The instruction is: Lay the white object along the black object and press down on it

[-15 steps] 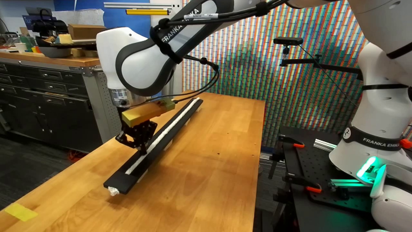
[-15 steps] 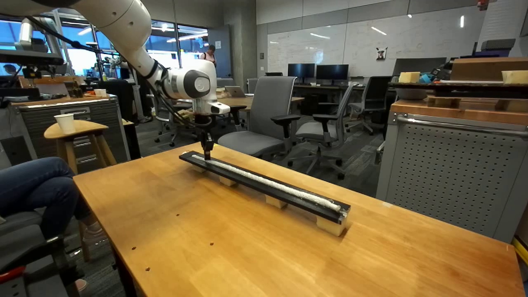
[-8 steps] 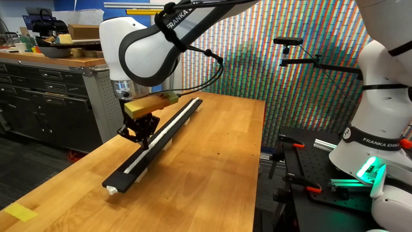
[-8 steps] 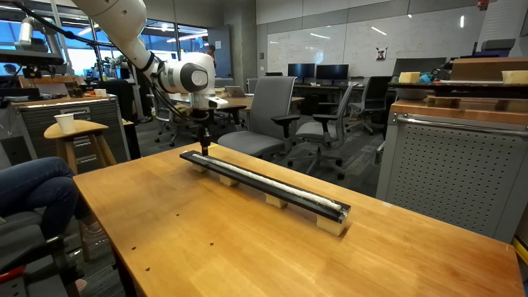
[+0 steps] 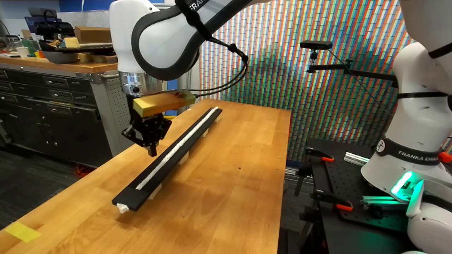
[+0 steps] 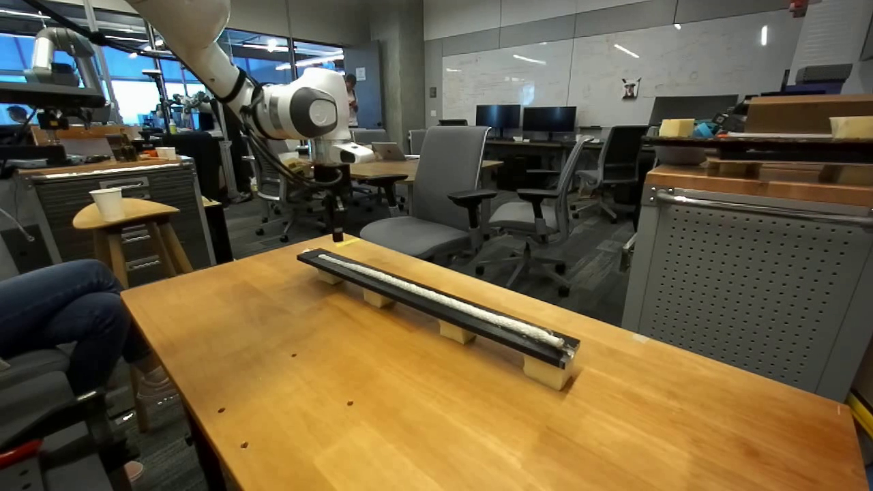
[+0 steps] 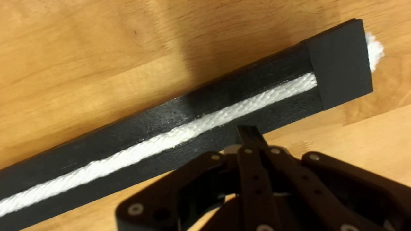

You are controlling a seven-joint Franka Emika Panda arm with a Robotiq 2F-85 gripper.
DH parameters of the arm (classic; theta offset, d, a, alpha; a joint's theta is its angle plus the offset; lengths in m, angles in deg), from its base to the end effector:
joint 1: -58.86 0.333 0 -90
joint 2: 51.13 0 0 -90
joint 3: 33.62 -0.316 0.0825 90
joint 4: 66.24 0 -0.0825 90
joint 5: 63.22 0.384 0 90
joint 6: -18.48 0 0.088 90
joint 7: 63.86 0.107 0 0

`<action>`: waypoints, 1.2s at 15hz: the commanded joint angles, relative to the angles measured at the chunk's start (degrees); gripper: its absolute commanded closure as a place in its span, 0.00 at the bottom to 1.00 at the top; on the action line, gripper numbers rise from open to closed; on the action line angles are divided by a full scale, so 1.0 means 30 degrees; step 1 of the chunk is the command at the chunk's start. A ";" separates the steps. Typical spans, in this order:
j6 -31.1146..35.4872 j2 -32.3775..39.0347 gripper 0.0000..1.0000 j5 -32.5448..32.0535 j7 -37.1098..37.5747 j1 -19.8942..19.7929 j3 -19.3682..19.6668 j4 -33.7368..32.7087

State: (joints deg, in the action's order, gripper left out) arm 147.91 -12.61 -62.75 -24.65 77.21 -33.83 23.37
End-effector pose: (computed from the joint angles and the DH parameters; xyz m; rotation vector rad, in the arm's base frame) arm 0.6681 0.2242 0.2517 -3.0707 0.5689 -0.0245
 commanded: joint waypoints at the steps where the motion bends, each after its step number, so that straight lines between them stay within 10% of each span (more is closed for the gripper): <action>1: 0.0354 0.0009 1.00 0.0197 -0.0296 -0.0415 -0.0098 0.0223; 18: -0.0877 0.2636 1.00 0.0558 -0.0932 -0.1496 -0.0073 -0.1751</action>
State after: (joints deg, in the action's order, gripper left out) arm 147.60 -6.92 -62.58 -25.47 73.67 -33.46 21.18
